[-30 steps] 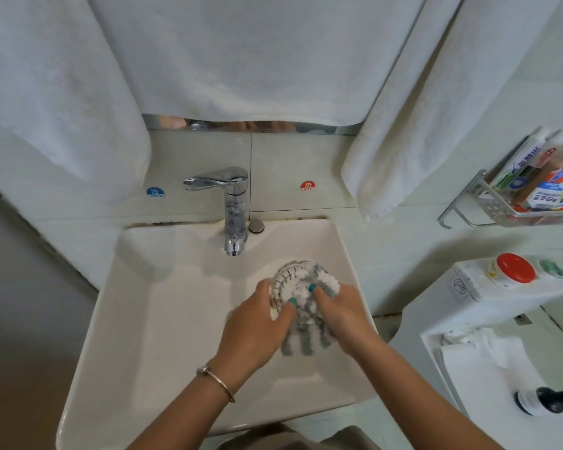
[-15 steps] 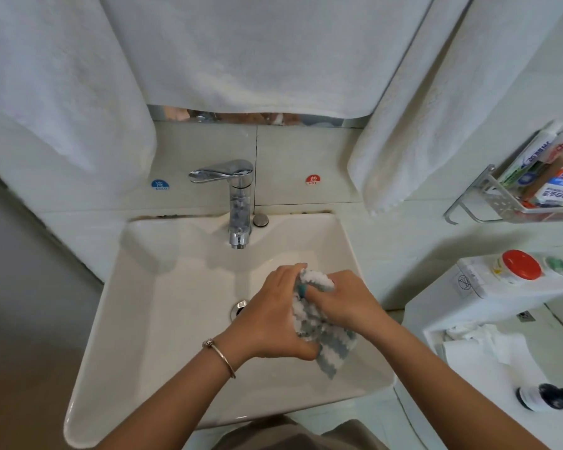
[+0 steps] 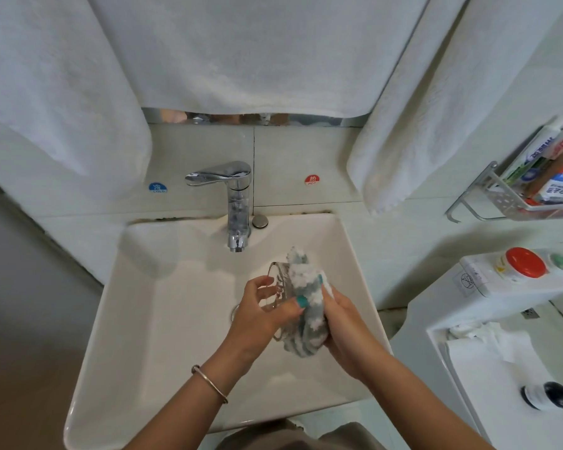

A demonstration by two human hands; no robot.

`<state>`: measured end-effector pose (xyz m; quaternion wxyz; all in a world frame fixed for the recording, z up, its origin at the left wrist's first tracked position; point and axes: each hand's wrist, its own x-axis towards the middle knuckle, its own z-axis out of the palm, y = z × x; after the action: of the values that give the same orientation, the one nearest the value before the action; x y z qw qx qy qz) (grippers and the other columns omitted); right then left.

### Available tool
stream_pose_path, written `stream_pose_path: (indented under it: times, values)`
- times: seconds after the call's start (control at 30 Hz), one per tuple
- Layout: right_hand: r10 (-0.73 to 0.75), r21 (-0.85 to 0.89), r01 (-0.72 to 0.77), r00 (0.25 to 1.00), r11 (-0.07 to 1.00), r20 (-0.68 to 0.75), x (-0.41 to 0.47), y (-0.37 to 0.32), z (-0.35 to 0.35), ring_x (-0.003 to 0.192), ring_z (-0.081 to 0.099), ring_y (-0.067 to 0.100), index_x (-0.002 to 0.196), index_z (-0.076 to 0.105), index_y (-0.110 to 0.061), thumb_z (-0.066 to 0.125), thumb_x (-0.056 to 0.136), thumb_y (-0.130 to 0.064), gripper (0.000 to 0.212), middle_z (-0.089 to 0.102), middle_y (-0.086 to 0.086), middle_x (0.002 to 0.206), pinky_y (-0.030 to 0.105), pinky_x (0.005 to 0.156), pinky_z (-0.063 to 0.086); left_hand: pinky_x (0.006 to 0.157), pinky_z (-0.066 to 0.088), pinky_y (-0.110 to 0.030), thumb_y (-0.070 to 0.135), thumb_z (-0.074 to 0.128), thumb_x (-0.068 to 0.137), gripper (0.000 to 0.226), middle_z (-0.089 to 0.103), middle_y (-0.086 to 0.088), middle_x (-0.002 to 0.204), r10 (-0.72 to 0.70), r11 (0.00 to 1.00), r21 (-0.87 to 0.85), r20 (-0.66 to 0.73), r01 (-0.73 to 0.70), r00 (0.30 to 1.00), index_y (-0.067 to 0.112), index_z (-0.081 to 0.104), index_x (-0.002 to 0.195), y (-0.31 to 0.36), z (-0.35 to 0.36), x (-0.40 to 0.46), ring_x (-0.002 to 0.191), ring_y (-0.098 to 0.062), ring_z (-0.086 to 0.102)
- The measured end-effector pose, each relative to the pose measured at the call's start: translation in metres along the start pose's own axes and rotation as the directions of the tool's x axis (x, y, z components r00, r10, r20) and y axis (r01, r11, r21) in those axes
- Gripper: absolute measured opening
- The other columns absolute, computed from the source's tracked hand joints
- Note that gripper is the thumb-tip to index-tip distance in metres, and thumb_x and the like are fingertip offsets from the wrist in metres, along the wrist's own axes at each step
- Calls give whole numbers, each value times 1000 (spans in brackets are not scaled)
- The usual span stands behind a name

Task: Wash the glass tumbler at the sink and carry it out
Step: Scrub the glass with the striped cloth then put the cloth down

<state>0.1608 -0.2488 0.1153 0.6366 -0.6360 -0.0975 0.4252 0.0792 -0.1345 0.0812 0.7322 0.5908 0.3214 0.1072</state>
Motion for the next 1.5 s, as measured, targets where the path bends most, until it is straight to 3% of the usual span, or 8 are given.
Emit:
stream_pose_path:
  times: [0.17,0.37,0.57,0.73,0.93,1.07,1.2,1.5]
  values:
    - [103,224,-112,993,968,53,-1,15,6,110,67,22,121,64,-22,49,95,-35,33,68,10,123,38,90,55,106,43,-38,57,78,41,94,52,4,128,51,997,60,-5,-50,999,22,42,120,-4,8,-7,124,-10,50]
    - [208,214,-272,937,938,280,-8,-4,-2,115,64,29,114,72,-17,56,84,-45,44,68,14,122,48,101,49,93,51,-22,25,86,61,90,49,13,128,266,953,112,135,-281,955,37,32,131,-1,3,-12,115,-3,58]
    - [61,119,-70,995,990,79,9,0,-24,106,68,34,127,60,-13,83,65,-17,66,69,16,117,45,86,57,89,54,-27,32,92,53,97,60,22,116,282,858,366,253,-361,926,44,31,128,13,-6,-6,105,0,62]
    - [-236,-40,235,971,971,-24,12,-3,-35,102,70,26,123,62,-19,90,53,-11,76,71,7,114,43,80,60,93,54,-39,11,88,61,95,65,4,125,48,999,-12,272,-46,961,27,40,141,7,-10,-7,115,-16,63]
    - [-357,-120,341,921,932,-153,15,2,-33,106,68,20,121,59,-28,83,62,-33,64,68,1,117,40,82,59,89,54,-48,2,83,59,83,63,-18,125,85,965,-264,280,-8,956,20,49,133,10,-10,-7,112,-38,62]
    - [-224,108,288,890,952,-397,22,0,-28,94,70,23,107,60,-26,66,90,-25,19,69,4,106,31,61,58,78,58,-39,-12,69,67,76,65,-11,126,111,936,-352,299,1,948,16,46,135,15,-12,-9,110,-32,65]
    - [-152,202,268,877,942,-455,22,-5,-28,89,70,21,112,61,-14,59,94,-21,19,70,11,104,27,58,55,77,58,-38,-6,75,63,80,62,-12,129,118,925,-380,328,17,937,15,46,135,16,-14,-12,112,-34,63]
    - [-240,78,261,948,962,-209,8,1,-20,86,74,24,102,64,-21,79,61,-21,44,76,2,93,35,62,60,91,55,-33,4,85,67,95,62,7,126,145,988,25,231,-154,962,34,36,142,20,-4,-16,109,-12,65]
